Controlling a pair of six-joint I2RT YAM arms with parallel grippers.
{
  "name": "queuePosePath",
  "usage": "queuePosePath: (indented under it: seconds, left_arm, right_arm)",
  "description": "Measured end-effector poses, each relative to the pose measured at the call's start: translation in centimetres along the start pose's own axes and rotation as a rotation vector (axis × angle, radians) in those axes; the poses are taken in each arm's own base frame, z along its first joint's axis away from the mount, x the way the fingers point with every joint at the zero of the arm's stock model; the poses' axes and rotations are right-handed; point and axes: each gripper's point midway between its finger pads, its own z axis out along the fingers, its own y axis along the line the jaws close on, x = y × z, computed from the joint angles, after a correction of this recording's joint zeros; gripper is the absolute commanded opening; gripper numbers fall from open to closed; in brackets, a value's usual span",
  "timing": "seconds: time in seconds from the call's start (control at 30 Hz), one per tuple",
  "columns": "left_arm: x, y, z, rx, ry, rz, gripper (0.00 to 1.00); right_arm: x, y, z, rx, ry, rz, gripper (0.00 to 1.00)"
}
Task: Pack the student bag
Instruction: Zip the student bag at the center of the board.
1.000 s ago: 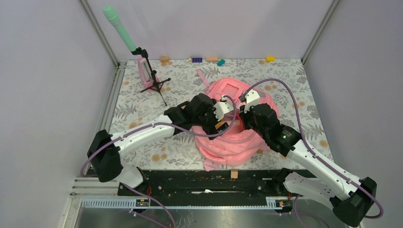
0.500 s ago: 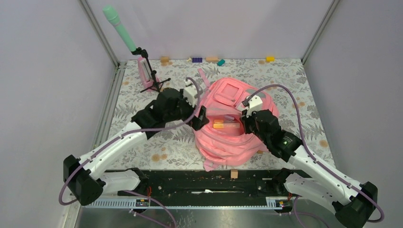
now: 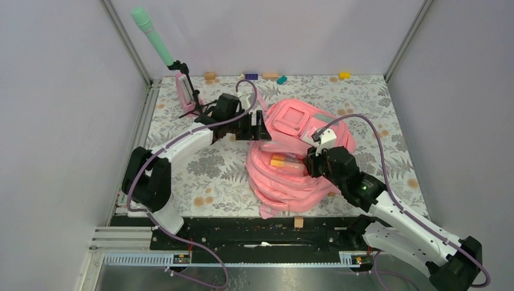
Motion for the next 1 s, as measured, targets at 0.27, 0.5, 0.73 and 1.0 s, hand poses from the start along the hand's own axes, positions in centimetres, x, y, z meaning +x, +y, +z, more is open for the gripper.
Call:
queuePosePath:
  seconds: [0.27, 0.5, 0.73, 1.0]
  left_arm:
    - [0.6, 0.8, 1.8, 0.014, 0.060, -0.041, 0.29]
    - [0.9, 0.4, 2.0, 0.043, 0.076, -0.042, 0.00]
    - [0.9, 1.2, 2.0, 0.044, 0.070, -0.061, 0.00]
    - [1.0, 2.6, 0.3, 0.046, 0.004, -0.100, 0.00]
  right_arm:
    - [0.5, 1.0, -1.0, -0.060, 0.006, 0.046, 0.61]
    - [1.2, 0.7, -2.7, -0.052, 0.020, 0.104, 0.91]
    - [1.6, -1.8, -5.2, 0.075, -0.008, 0.216, 1.00]
    - [3.7, -4.0, -6.3, 0.201, -0.068, 0.464, 0.93]
